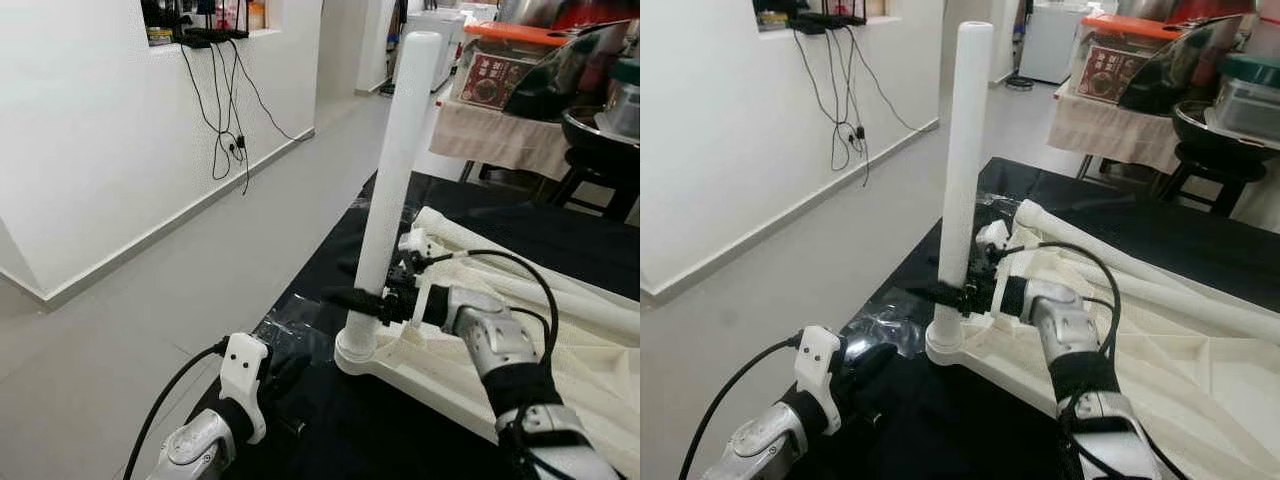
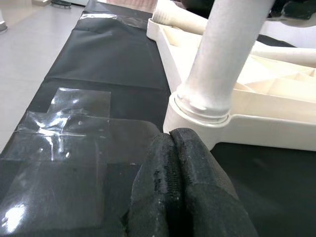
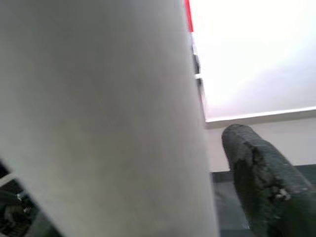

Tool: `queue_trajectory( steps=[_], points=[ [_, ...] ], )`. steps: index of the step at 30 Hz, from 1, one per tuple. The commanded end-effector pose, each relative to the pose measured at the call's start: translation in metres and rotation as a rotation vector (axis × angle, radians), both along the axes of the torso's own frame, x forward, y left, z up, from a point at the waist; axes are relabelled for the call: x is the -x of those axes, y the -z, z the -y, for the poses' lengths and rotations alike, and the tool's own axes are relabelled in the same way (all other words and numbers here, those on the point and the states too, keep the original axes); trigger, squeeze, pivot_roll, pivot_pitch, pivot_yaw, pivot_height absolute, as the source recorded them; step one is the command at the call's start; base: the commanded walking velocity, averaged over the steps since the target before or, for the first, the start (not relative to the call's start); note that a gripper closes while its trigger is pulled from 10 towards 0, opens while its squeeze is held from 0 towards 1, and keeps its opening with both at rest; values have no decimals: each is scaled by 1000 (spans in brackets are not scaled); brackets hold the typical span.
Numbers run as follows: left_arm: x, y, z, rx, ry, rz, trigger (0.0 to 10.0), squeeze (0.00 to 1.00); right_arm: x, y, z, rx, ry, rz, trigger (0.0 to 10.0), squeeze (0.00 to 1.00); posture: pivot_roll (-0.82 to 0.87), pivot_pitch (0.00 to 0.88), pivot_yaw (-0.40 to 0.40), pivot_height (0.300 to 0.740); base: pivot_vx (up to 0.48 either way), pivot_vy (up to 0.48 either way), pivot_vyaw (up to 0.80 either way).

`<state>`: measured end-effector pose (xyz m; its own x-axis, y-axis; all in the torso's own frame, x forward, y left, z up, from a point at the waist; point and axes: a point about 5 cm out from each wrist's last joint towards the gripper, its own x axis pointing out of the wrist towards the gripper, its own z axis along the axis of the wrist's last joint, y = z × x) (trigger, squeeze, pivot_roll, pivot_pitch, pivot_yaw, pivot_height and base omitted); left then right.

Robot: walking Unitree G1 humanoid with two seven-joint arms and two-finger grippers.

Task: Building children table

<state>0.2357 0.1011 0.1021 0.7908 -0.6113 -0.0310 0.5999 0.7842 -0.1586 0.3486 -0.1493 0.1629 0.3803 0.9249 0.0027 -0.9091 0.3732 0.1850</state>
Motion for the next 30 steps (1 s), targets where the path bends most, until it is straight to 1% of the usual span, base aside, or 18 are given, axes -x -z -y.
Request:
queue_trajectory(
  steps=[1, 8, 11, 12, 13, 14, 15, 17, 18, 19, 20, 22, 23, 26, 27, 28, 29, 30],
  points=[
    [1, 3, 1, -7, -1, -10, 10000, 0, -1, 2, 5, -2, 15, -13, 0, 0, 64, 0, -92, 740, 0, 0, 0],
    [1, 2, 2, -6, -1, -8, 10000, 0, 2, 10, 13, -7, -1, -9, 0, 0, 59, 0, -93, 740, 0, 0, 0],
    [2, 2, 2, -3, -1, -7, 10000, 0, 10, 24, 23, 60, 163, 3, 0, 0, 40, 0, -90, 740, 0, 0, 0],
    [2, 2, 2, -3, -1, -7, 10000, 0, 10, 24, 23, 60, 163, 3, 0, 0, 40, 0, -90, 740, 0, 0, 0],
    [3, 1, 0, -2, -1, -7, 10000, 0, 12, 32, 19, 98, 319, -17, 0, 0, 27, 0, -90, 740, 0, 0, 0],
    [4, 1, -1, -2, -1, -7, 10000, 0, 11, 39, 17, 154, 605, -1, 0, 0, 27, 0, -90, 740, 0, 0, 0],
    [4, 1, -1, -2, -1, -7, 10000, 0, 11, 39, 17, 154, 605, -1, 0, 0, 27, 0, -90, 740, 0, 0, 0],
    [5, 0, -3, 1, 1, -9, 10000, 0, 52, 60, -25, 177, 804, -111, 0, 0, 10, 0, -77, 740, 0, 0, 0],
    [4, 0, -4, 0, 3, -11, 10000, 0, 57, 51, -32, 264, 803, 11, 0, 0, -12, 0, -54, 740, 0, 0, 0],
    [4, 0, -4, 0, 3, -11, 10000, 0, 57, 51, -32, 264, 803, 11, 0, 0, -12, 0, -54, 740, 0, 0, 0],
    [4, 1, -4, -1, 4, -13, 10000, 0, 59, 45, -37, 325, 767, 107, 0, 0, -27, 0, -49, 740, 0, 0, 0],
    [2, 1, -3, 2, 13, -18, 10000, 0, 46, 52, -24, 336, 802, 48, 0, 0, 14, 0, -76, 740, 0, 0, 0],
    [2, 1, -3, 3, 18, -20, 10000, 0, 43, 58, -22, 315, 812, -11, 0, 0, 14, 0, -76, 740, 0, 0, 0],
    [1, 0, -4, -3, 5, -11, 10000, 0, 42, 56, -27, 313, 789, -10, 0, 0, 7, 0, -71, 740, 0, 0, 0],
    [1, 0, -4, -5, -2, -7, 10000, 0, 42, 54, -27, 298, 788, -19, 10000, 0, 14, 0, -74, 740, 0, 0, 0],
    [1, 0, -4, -7, -6, -5, 10000, 0, 42, 52, -28, 288, 791, -26, 10000, 0, 14, 0, -74, 740, 0, 0, 0],
    [0, 0, -3, -6, -6, -6, 10000, 0, 41, 50, -27, 264, 774, -35, 10000, 804, 15, 0, -75, 740, 0, 0, 0],
    [0, 0, -3, -5, -5, -7, 10000, 0, 40, 49, -31, 266, 661, -30, 10000, 1000, 15, 0, -75, 740, 0, 0, 0]
  ],
)
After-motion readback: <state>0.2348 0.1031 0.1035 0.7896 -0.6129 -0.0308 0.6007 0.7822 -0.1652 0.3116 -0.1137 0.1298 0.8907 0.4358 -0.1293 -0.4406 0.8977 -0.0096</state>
